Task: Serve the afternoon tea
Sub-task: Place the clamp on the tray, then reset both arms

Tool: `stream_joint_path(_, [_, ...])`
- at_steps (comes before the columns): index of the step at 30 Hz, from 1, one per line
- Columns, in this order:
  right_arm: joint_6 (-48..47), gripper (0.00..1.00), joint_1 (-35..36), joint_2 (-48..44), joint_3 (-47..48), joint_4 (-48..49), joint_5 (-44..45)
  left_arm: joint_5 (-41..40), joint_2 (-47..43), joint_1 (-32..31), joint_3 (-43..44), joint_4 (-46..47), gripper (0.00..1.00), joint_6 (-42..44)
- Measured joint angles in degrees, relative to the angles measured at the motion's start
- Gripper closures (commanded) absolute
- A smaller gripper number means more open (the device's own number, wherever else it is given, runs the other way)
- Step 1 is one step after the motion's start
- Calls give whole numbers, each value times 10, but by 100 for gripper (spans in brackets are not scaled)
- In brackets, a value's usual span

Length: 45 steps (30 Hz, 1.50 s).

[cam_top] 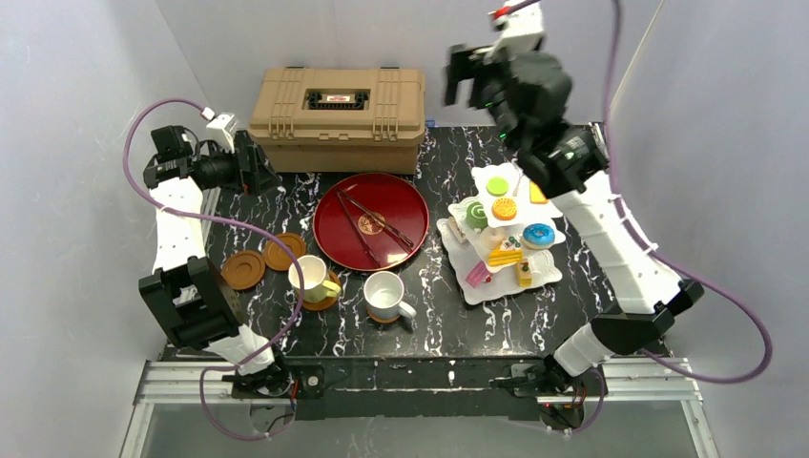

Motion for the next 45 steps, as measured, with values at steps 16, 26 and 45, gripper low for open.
stream_joint_path(16, [146,2,-487,-24,-330,87,-73,2,3,0,-1,63,2,-51])
stream_joint_path(26, [149,2,-485,-48,-649,304,25,-40,3,-10,-165,233,2,-134])
stream_joint_path(45, [89,2,-487,57,-786,557,44,-141,29,-45,-361,488,2,-244])
